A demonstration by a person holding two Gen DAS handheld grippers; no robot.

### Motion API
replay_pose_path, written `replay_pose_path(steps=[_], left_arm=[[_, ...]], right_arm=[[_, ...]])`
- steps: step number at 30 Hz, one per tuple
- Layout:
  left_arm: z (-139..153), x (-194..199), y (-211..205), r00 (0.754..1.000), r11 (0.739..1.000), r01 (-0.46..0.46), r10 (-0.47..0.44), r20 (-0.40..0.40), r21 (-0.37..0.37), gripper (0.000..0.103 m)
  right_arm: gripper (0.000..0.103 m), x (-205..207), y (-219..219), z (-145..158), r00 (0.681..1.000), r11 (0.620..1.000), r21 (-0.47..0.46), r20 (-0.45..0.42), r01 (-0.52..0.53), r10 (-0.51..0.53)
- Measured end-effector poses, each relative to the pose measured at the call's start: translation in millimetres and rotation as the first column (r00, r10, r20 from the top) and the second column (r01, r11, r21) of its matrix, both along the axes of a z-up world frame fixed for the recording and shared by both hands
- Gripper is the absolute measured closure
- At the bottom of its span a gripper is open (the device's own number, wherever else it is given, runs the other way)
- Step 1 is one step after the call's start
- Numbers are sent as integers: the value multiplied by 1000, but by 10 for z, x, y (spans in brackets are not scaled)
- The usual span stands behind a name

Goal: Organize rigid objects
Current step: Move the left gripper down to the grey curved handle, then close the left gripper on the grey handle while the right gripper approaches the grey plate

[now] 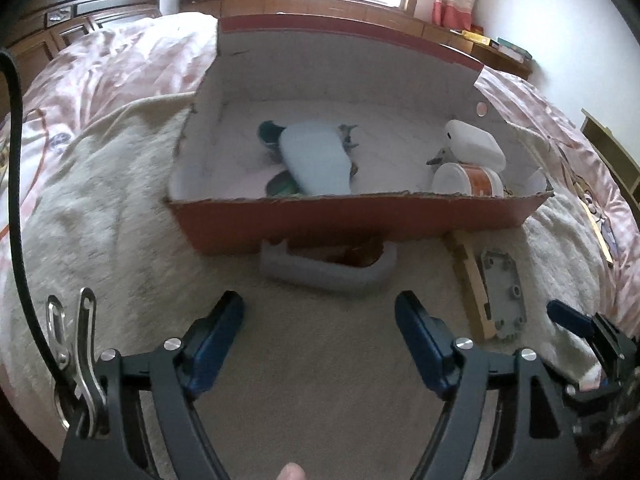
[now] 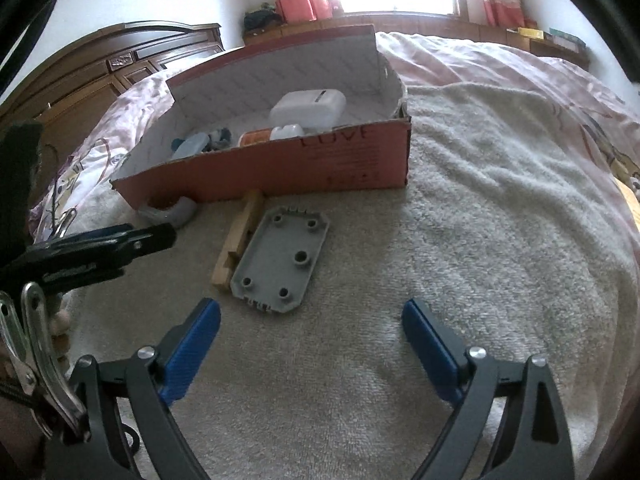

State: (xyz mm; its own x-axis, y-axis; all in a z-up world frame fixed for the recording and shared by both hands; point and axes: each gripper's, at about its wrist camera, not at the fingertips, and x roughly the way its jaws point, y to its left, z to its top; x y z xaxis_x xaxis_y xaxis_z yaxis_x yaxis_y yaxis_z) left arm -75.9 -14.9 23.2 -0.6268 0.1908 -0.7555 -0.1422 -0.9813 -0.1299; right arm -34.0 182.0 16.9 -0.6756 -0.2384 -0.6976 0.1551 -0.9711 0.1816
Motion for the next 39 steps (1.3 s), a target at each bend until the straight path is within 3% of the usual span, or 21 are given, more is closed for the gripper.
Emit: replay_pose_path(steps=[9, 15, 18, 29, 33, 39], left_arm=[[-29, -119, 87, 1000, 999, -13, 13, -24, -31, 21], [-19, -209, 97, 997, 996, -83, 83, -1, -16, 21], [-18, -193, 114, 997, 996, -82, 81, -11, -44, 27], [-42, 219, 63, 1000, 998, 8, -8, 2, -68, 27], [-102, 309, 79, 1000, 994, 15, -17, -17, -108, 27], [-129, 315, 70, 999, 996, 8, -11, -30, -91, 27]], right_arm=[[1, 25, -91, -51, 1000, 999, 50, -21, -14, 15], [0, 31, -103, -65, 999, 998, 58, -29, -15, 17], [0, 33, -99, -70, 999, 998, 58, -30, -16, 18], [0, 33, -96, -65, 999, 998, 54, -32, -17, 19], [0, 34, -96, -66, 999, 998, 55, -32, -17, 19], [0, 31, -96, -72, 999, 998, 65, -31, -17, 19]])
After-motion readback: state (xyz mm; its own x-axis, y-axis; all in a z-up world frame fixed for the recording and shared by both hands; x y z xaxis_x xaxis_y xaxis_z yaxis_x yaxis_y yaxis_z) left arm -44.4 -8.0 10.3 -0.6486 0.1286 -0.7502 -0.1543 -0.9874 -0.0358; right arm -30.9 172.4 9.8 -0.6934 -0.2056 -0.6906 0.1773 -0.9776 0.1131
